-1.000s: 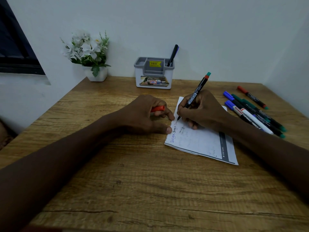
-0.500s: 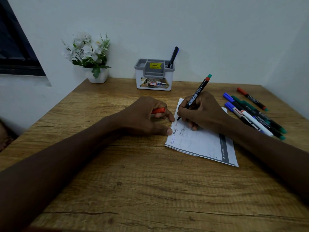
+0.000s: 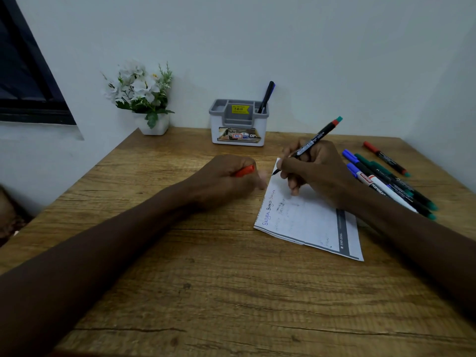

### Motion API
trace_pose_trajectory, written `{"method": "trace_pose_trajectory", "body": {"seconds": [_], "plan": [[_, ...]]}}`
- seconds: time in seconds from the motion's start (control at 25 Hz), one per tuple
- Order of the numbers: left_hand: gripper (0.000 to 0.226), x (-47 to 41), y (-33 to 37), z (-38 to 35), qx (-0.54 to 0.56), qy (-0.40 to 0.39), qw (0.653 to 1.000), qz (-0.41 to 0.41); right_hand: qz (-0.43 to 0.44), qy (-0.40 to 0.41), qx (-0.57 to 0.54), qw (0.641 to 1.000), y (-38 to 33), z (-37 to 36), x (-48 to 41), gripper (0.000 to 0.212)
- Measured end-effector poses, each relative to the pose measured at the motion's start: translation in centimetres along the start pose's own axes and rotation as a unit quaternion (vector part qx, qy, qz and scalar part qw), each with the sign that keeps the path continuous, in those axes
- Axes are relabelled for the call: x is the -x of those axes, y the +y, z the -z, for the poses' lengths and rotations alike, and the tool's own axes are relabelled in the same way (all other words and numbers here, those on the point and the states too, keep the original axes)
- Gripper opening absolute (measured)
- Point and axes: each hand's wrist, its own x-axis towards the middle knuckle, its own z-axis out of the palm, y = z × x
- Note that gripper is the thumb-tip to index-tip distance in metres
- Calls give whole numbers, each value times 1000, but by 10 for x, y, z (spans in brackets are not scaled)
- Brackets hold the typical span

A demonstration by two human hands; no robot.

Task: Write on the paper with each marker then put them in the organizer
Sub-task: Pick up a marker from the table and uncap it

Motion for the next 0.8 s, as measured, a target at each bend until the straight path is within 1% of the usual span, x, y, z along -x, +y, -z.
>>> {"method": "trace_pose_trajectory", "body": {"seconds": [0.08, 0.16, 0.2, 0.24, 0.28, 0.36, 0.4, 0.44, 0.52, 0.64, 0.8], "plan": [[45, 0, -2, 1, 38, 46, 998, 26, 8, 4, -16, 1000, -2, 1, 2, 20], [34, 2, -2, 1, -1, 78, 997, 9, 18, 22, 8, 1000, -2, 2, 5, 25], [25, 3, -2, 0, -28, 87, 996, -11, 17, 35, -11, 999, -2, 2, 5, 23], [19, 3, -3, -1, -41, 96, 994, -33, 8, 45, -61, 997, -2, 3, 5, 21], [16, 3, -4, -2, -30, 110, 992, -44, -9, 47, -129, 990, -3, 3, 4, 19], [17, 2, -6, -3, 18, 141, 989, -37, -55, 30, -242, 968, -5, 3, 2, 30], [19, 1, -5, -4, 30, 156, 987, -34, -70, 18, -263, 962, -5, 3, 2, 35], [22, 1, -5, -5, 33, 168, 985, -33, -76, 8, -266, 961, -5, 3, 1, 35], [26, -1, -6, -6, 45, 176, 983, -33, -73, -4, -257, 964, -4, 2, 2, 24], [21, -2, -8, -7, 65, 170, 983, -29, -65, -12, -228, 971, -3, 2, 3, 12], [19, -2, -10, -5, 39, 177, 983, -32, -48, -8, -228, 973, 1, 8, 0, 8]]}}
